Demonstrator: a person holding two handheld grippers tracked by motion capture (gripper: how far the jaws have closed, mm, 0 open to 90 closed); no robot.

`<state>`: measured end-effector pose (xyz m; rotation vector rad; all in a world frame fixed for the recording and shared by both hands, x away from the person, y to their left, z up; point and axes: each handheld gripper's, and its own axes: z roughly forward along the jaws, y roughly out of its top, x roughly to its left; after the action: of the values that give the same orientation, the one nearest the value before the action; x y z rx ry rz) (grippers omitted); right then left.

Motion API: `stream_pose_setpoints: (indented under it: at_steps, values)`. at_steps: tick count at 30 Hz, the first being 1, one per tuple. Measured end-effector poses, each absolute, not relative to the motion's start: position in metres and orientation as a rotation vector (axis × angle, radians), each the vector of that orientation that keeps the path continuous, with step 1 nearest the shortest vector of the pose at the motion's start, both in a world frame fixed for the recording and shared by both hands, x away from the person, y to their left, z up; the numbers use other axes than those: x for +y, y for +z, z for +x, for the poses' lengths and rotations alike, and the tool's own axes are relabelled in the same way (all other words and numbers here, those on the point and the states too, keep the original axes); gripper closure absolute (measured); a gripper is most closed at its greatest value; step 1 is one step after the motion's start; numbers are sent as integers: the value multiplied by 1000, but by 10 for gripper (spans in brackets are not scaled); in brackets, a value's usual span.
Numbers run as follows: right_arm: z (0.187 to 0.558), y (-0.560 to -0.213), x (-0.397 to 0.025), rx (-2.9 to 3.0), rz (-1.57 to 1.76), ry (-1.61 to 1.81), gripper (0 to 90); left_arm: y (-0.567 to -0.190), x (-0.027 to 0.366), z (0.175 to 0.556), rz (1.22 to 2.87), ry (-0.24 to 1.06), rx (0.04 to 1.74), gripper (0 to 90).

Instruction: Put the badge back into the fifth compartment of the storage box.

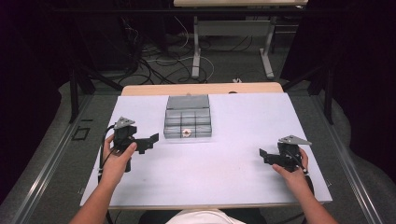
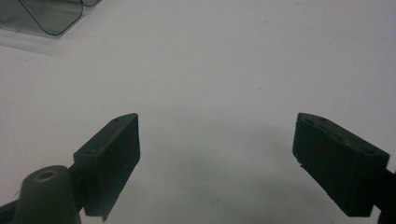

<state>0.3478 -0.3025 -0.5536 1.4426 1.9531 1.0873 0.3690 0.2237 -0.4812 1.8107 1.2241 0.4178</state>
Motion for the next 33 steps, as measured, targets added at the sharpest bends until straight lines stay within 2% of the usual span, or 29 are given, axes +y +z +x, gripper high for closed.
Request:
stream_pose_setpoints:
  at_steps: [11, 19, 33]
  values:
    - [347, -554, -303, 1949, 1447, 1080, 147, -492, 259, 348, 1764, 477, 1262, 5]
    - [346, -554, -302, 1943, 1459, 1081, 146, -513, 283, 340, 1708, 465, 1326, 5]
    - [347, -553, -303, 1953, 1443, 1075, 147, -538, 291, 337, 1748, 465, 1351, 5]
